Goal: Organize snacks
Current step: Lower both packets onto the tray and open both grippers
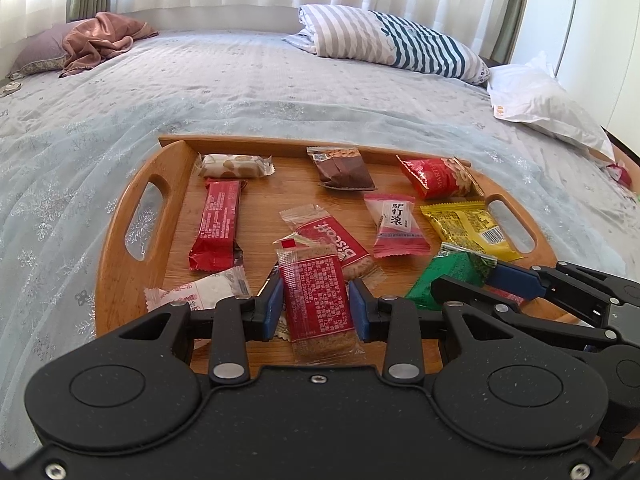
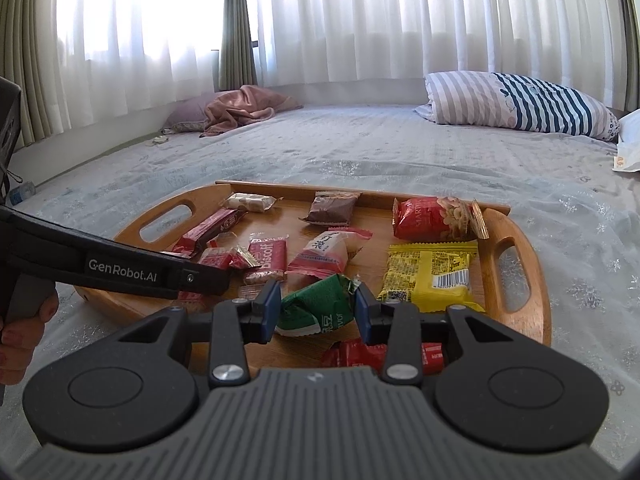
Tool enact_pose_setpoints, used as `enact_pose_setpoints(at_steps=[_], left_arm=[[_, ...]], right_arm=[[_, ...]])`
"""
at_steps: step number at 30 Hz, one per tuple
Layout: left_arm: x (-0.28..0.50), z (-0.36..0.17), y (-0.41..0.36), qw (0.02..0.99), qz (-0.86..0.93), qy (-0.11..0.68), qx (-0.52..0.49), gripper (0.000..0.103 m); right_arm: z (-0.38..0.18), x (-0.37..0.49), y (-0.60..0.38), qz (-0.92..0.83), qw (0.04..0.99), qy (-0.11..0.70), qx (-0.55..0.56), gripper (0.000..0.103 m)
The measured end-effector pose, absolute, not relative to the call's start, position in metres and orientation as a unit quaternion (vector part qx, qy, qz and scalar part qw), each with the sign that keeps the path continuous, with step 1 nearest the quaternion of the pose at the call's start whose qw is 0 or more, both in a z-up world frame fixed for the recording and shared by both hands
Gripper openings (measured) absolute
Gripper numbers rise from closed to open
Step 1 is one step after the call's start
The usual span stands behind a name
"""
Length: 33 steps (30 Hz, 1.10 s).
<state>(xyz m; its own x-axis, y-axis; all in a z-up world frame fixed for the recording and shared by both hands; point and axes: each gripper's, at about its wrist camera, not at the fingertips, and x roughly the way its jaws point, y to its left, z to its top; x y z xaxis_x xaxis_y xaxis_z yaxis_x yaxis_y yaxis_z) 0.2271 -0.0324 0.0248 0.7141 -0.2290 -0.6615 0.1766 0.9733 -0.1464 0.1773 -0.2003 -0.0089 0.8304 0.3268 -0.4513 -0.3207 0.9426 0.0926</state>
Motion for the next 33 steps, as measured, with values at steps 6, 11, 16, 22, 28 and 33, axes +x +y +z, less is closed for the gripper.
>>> enact_pose_setpoints(at_steps=[6, 11, 16, 22, 28, 33], left_arm=[[0.229, 0.023, -0.032, 0.924, -0.107, 0.365, -0.041, 0.034], [0.227, 0.023, -0.033, 0.925, -0.106, 0.363, -0.039, 0.033], [0.224, 0.028, -0.031, 0.926, -0.103, 0.360, -0.048, 0.038], [0.214, 0.037, -0.030, 0.931, -0.096, 0.351, -0.039, 0.050], [0.197, 0.049, -0.029, 0.938, -0.088, 0.335, -0.026, 0.073], [0.185, 0.055, -0.026, 0.939, -0.085, 0.332, -0.024, 0.078]], right_arm=[[-0.011, 0.181, -0.199, 0.169, 0.954, 0.246, 0.008, 0.047], [-0.010, 0.180, -0.199, 0.164, 0.958, 0.237, 0.009, 0.063], [-0.006, 0.176, -0.202, 0.155, 0.961, 0.227, 0.012, 0.069], [0.001, 0.168, -0.204, 0.142, 0.965, 0.220, 0.009, 0.073], [0.011, 0.153, -0.207, 0.115, 0.970, 0.216, 0.007, 0.079], [0.019, 0.143, -0.214, 0.094, 0.971, 0.216, 0.025, 0.083]])
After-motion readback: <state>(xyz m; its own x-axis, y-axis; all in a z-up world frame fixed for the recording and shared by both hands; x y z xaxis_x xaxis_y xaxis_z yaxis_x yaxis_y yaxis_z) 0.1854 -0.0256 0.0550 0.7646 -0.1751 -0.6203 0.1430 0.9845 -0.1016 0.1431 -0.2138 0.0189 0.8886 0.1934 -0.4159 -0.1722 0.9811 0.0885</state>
